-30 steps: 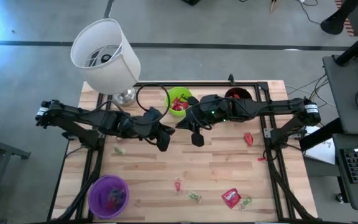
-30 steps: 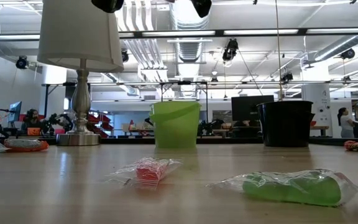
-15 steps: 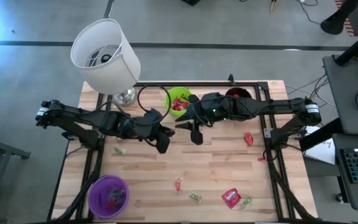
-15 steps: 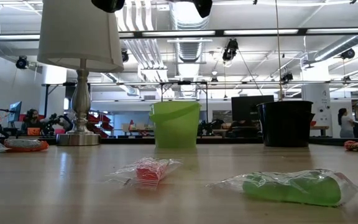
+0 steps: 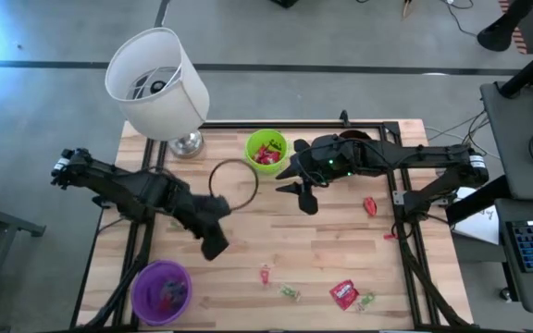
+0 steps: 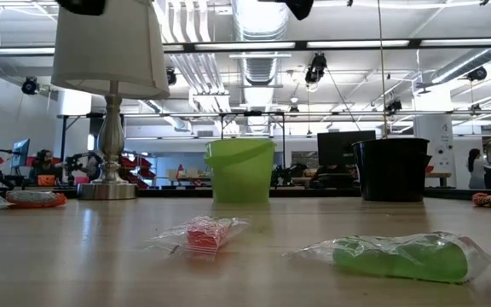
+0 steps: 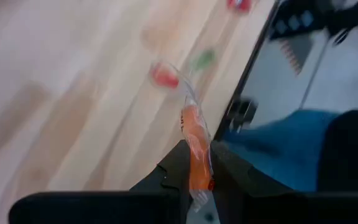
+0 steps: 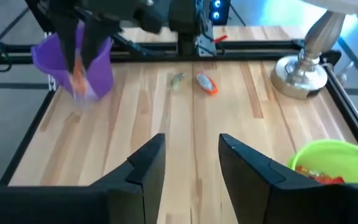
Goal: Sort candy
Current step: Put the orange gummy candy into the violet bucket, then put the red candy into the green bucket
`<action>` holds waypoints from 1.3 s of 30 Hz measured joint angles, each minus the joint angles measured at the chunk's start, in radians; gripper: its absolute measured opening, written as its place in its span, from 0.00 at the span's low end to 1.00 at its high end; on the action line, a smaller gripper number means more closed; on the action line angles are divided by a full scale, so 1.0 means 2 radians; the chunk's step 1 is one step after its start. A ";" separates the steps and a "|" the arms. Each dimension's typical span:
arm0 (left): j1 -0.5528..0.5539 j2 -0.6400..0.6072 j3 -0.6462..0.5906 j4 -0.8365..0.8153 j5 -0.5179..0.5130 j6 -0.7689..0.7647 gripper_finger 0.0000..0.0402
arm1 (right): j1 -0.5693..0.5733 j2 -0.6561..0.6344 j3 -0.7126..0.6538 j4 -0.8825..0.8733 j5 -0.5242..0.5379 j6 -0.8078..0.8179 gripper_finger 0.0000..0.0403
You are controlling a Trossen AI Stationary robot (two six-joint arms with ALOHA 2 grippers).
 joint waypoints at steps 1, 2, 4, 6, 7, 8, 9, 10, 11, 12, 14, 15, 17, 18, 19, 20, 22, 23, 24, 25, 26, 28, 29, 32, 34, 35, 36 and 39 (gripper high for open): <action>-0.008 0.000 0.000 -0.010 0.005 -0.009 0.09 | 0.000 -0.002 0.000 -0.006 0.000 0.000 0.34; -0.016 0.000 0.000 -0.017 0.013 -0.017 0.09 | 0.000 -0.002 0.000 -0.013 0.000 0.000 0.34; -0.032 -0.001 0.000 -0.022 0.028 -0.032 0.09 | 0.000 -0.003 0.000 -0.021 0.000 0.000 0.33; -0.050 -0.001 0.000 -0.025 0.043 -0.048 0.09 | 0.000 -0.003 0.000 -0.029 0.000 0.000 0.32; -0.060 -0.001 0.000 -0.027 0.051 -0.055 0.09 | 0.000 -0.003 0.000 -0.031 0.000 0.000 0.32; -0.071 -0.001 0.000 -0.030 0.057 -0.063 0.09 | 0.000 -0.002 0.000 -0.033 0.000 0.000 0.32; -0.082 -0.001 0.000 -0.034 0.065 -0.072 0.09 | 0.000 -0.001 0.000 -0.036 0.000 0.000 0.32; -0.093 -0.001 0.000 -0.039 0.073 -0.083 0.09 | 0.000 0.000 0.000 -0.039 0.000 0.000 0.32; -0.105 -0.001 0.000 -0.049 0.079 -0.095 0.09 | 0.000 0.003 0.000 -0.040 0.000 0.000 0.32; -0.117 -0.001 0.000 -0.062 0.085 -0.109 0.09 | 0.000 0.005 0.000 -0.040 0.000 0.000 0.32; -0.142 -0.001 0.000 -0.089 0.095 -0.137 0.09 | 0.000 0.009 0.000 -0.044 -0.001 0.000 0.32; -0.155 -0.001 0.000 -0.103 0.100 -0.151 0.09 | 0.000 0.010 0.000 -0.045 -0.001 0.000 0.33; -0.179 -0.001 0.000 -0.126 0.103 -0.174 0.09 | 0.000 0.012 0.000 -0.048 -0.001 0.000 0.33; -0.189 -0.001 -0.001 -0.133 0.104 -0.185 0.09 | 0.000 0.012 0.000 -0.048 -0.001 0.000 0.33; -0.199 -0.001 -0.001 -0.137 0.104 -0.194 0.09 | 0.000 0.013 0.000 -0.049 -0.001 0.000 0.33; -0.206 -0.001 -0.001 -0.138 0.104 -0.202 0.09 | 0.000 0.013 0.000 -0.050 -0.001 0.001 0.32; -0.217 -0.001 -0.001 -0.137 0.103 -0.214 0.09 | 0.000 0.014 0.000 -0.056 -0.001 0.015 0.32; -0.221 -0.001 -0.001 -0.137 0.103 -0.220 0.09 | 0.000 0.014 0.000 -0.061 -0.001 0.022 0.32; -0.224 -0.001 -0.001 -0.137 0.103 -0.222 0.09 | 0.000 0.014 0.000 -0.069 -0.001 0.029 0.32; -0.225 0.000 -0.001 -0.137 0.104 -0.223 0.09 | 0.000 0.013 0.000 -0.080 -0.001 0.030 0.32; -0.226 0.001 -0.001 -0.137 0.104 -0.223 0.09 | 0.000 0.013 0.000 -0.092 -0.001 0.031 0.32; -0.226 0.004 -0.002 -0.138 0.104 -0.223 0.10 | 0.000 0.013 0.000 -0.115 -0.001 0.031 0.34; -0.226 0.006 -0.002 -0.138 0.104 -0.223 0.10 | 0.000 0.013 0.000 -0.126 -0.001 0.031 0.34; -0.226 0.011 -0.002 -0.138 0.103 -0.217 0.14 | 0.001 0.013 0.000 -0.160 -0.001 0.040 0.36; -0.226 0.013 -0.002 -0.138 0.104 -0.210 0.17 | 0.001 0.013 0.000 -0.181 -0.001 0.049 0.38; -0.226 0.014 -0.002 -0.138 0.104 -0.205 0.19 | 0.001 0.013 0.000 -0.190 -0.001 0.057 0.38; -0.226 0.015 -0.002 -0.139 0.103 -0.200 0.21 | 0.001 0.013 0.000 -0.201 -0.001 0.062 0.39; -0.226 0.019 -0.002 -0.141 0.088 -0.174 0.27 | 0.001 0.013 0.000 -0.241 -0.004 0.082 0.40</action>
